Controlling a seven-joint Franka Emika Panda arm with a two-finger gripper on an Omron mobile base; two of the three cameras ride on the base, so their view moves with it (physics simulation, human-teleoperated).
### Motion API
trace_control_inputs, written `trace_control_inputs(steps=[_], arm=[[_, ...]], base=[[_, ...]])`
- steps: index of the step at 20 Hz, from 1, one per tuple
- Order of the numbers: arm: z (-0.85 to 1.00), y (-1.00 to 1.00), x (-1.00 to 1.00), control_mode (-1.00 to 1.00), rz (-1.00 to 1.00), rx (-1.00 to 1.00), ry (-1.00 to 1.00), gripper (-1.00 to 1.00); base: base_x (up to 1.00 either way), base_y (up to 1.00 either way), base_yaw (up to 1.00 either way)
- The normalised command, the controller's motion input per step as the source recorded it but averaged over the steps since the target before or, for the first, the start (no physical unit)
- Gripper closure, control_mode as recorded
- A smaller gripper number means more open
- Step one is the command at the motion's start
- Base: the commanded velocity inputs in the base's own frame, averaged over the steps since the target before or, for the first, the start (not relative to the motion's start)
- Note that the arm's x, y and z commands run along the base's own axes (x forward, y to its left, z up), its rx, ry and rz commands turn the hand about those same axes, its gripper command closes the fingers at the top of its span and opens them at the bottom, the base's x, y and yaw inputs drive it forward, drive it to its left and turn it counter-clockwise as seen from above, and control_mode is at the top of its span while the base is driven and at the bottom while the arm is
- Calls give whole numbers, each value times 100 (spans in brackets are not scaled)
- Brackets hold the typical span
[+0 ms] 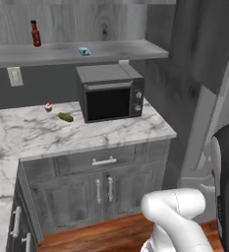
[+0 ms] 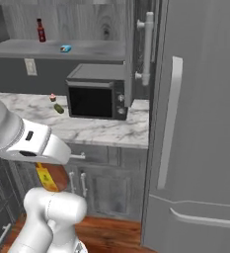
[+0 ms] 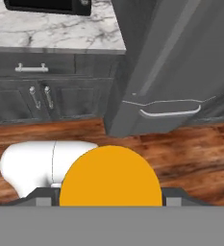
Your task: Pick the honey bottle and bar from the counter and place them in the cabinets closest to them.
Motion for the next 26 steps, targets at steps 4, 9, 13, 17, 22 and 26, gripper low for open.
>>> trace_control_inputs(steps=[4,9,13,17,22,26], arm=[[0,0,0,100,0,0,0,100],[0,0,0,100,0,0,0,100],[0,0,0,100,0,0,0,100],[0,0,0,100,0,0,0,100],[0,0,0,100,0,0,0,100],[0,0,0,100,0,0,0,100]], base=[[-7,-67,0],[-9,-68,0],[-9,-68,0],[-10,-69,0],[-24,-69,0],[-59,-51,0]])
